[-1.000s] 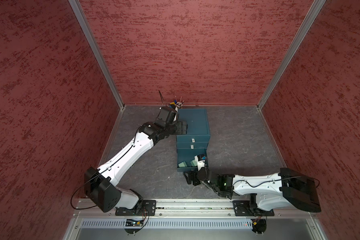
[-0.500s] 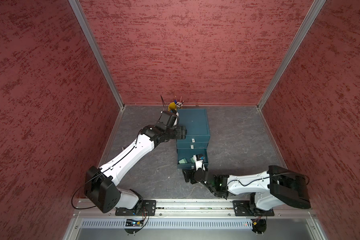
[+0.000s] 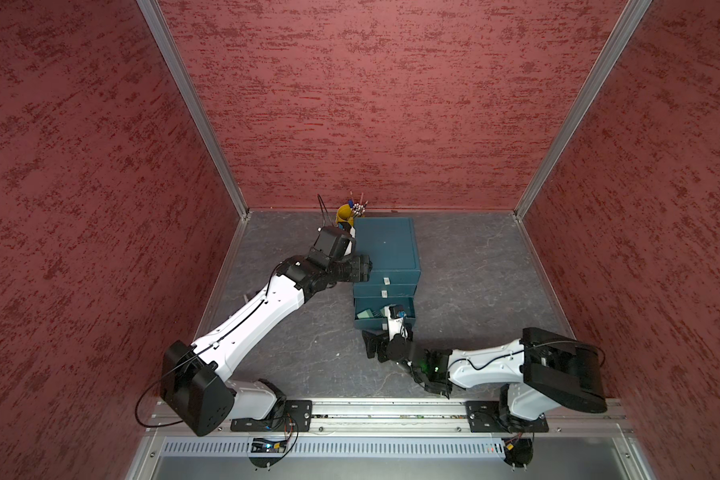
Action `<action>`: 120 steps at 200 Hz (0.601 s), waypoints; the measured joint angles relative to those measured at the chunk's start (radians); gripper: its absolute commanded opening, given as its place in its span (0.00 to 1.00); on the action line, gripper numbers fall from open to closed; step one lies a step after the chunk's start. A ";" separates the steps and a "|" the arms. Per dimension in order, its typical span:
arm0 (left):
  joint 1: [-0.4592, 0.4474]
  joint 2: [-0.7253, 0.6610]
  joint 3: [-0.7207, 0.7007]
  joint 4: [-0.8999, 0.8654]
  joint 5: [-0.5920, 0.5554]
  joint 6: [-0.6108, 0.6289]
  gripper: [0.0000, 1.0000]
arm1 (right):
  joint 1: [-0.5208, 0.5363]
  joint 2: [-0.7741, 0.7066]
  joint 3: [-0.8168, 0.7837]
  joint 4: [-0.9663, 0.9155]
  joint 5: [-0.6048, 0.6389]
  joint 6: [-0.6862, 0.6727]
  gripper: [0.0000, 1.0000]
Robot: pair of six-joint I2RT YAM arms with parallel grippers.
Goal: Place the plugs into the drawer by color
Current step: Close the drawer in the storage box.
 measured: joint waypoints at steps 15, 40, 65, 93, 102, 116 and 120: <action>-0.006 0.000 0.000 0.000 -0.010 0.000 0.80 | -0.016 0.004 0.000 0.050 0.003 -0.029 0.98; -0.024 -0.001 0.000 0.003 -0.033 0.000 0.80 | -0.048 0.016 0.000 0.109 0.005 -0.068 0.98; -0.034 -0.001 -0.002 0.007 -0.046 0.001 0.80 | -0.066 0.032 -0.009 0.178 0.015 -0.108 0.97; -0.035 -0.003 -0.002 0.007 -0.051 0.002 0.80 | -0.078 0.045 -0.019 0.214 0.027 -0.138 0.97; -0.035 -0.006 -0.002 0.007 -0.051 0.004 0.80 | -0.082 0.045 -0.026 0.230 0.029 -0.145 0.97; -0.035 -0.008 -0.002 0.005 -0.053 0.006 0.80 | -0.086 0.045 -0.036 0.244 0.034 -0.153 0.97; -0.035 -0.009 -0.002 0.004 -0.054 0.006 0.80 | -0.087 0.045 -0.037 0.246 0.034 -0.154 0.97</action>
